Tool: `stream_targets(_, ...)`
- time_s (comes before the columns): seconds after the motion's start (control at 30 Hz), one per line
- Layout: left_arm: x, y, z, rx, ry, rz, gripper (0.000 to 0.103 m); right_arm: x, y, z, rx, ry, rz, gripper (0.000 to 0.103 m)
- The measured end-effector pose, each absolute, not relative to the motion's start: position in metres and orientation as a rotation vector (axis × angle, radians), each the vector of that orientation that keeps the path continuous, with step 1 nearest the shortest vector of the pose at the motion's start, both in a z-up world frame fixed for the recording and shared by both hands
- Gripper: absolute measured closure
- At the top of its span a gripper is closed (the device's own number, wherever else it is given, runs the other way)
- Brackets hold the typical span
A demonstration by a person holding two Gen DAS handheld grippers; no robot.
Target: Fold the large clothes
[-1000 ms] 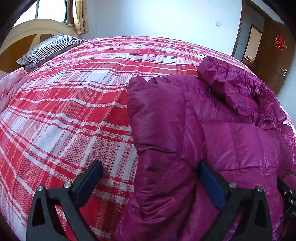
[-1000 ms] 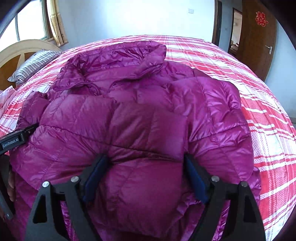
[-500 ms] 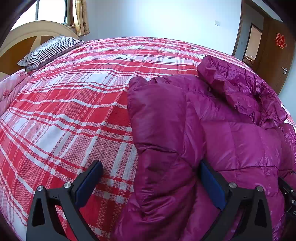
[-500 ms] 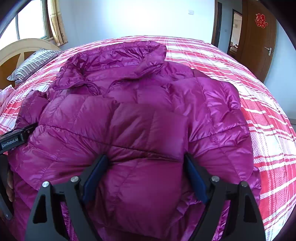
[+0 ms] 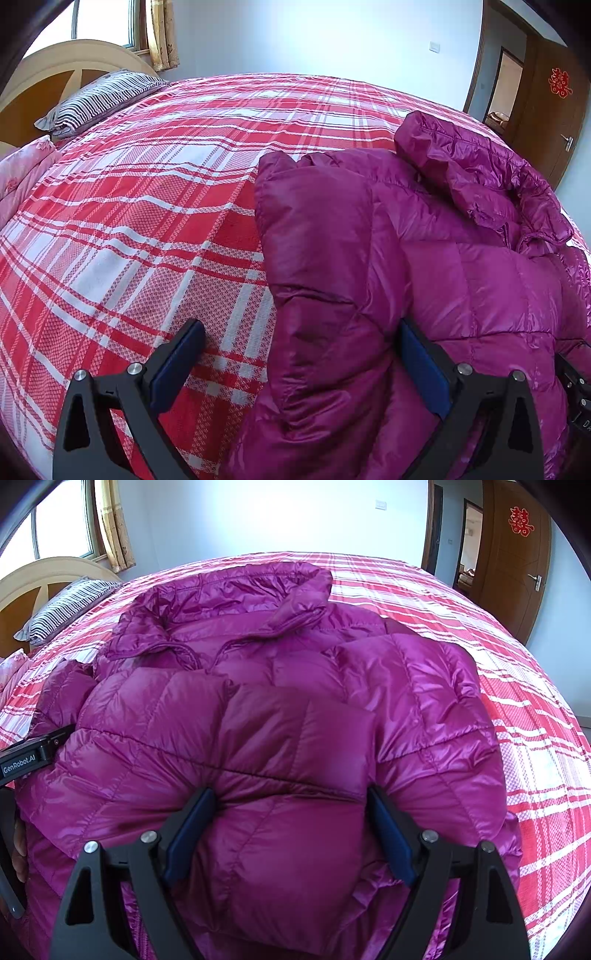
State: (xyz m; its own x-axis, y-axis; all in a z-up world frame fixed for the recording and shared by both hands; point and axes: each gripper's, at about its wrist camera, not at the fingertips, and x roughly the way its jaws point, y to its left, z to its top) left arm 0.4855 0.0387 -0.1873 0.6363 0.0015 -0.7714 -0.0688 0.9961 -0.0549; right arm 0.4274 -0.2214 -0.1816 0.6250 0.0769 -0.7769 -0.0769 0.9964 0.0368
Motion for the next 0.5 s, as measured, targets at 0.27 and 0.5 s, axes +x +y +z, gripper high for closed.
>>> stream_targets(0.27,0.486,0.037,-0.188,-0.07,0.882,0.046,0.001,0.428,-0.219,-0.182,-0.016,0.895,0.08,0.018)
stream_targets(0.5,0.48,0.032,-0.168,-0.032,0.882,0.091,0.001,0.428,-0.222,-0.172,-0.025,0.914,0.072,0.018)
